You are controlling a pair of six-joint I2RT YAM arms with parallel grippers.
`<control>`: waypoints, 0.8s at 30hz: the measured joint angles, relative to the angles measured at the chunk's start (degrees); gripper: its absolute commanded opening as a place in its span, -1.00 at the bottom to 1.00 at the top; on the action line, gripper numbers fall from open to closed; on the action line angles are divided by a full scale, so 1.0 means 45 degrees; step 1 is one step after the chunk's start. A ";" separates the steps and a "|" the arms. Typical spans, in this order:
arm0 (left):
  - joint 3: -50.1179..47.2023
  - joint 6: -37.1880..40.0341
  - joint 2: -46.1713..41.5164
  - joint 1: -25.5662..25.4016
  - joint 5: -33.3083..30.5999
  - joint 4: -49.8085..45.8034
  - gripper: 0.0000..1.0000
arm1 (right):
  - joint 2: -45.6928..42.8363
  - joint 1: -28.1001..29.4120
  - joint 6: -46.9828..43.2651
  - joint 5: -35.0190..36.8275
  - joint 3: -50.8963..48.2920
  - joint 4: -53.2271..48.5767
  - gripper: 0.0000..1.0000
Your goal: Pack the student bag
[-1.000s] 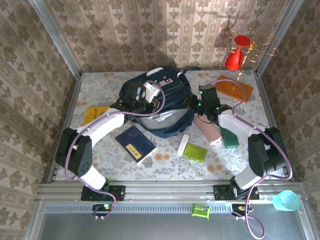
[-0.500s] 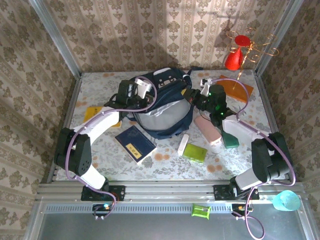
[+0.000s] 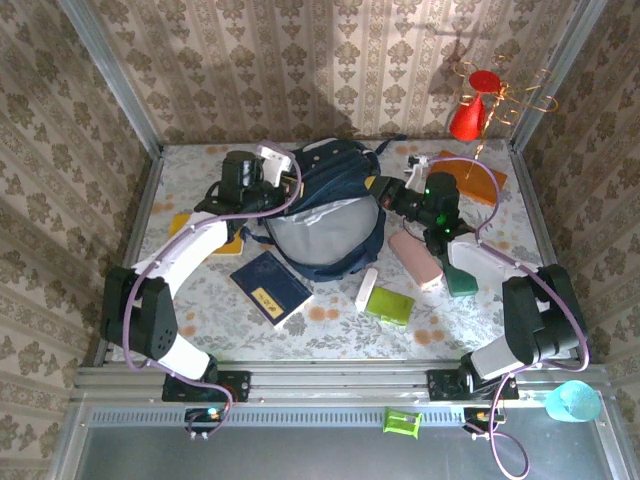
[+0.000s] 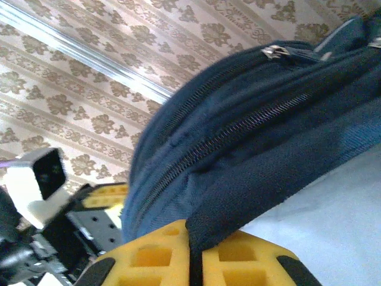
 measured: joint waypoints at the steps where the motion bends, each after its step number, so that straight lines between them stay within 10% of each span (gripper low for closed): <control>1: 0.0121 -0.0063 -0.0010 0.0029 -0.0019 -0.0024 -1.00 | -0.0005 -0.0063 -0.0112 0.0034 -0.0083 -0.0019 -0.57; 13: 0.1098 -0.0102 0.0209 0.0491 -0.0389 -0.0704 -1.00 | -0.2161 -0.0403 -0.2720 0.1870 -0.0063 -0.4799 -0.01; 24: 0.1098 -0.0034 0.0243 0.0389 -0.0345 -0.0704 -1.00 | -0.3823 0.2642 -0.5255 0.7198 -0.0209 -1.2463 0.64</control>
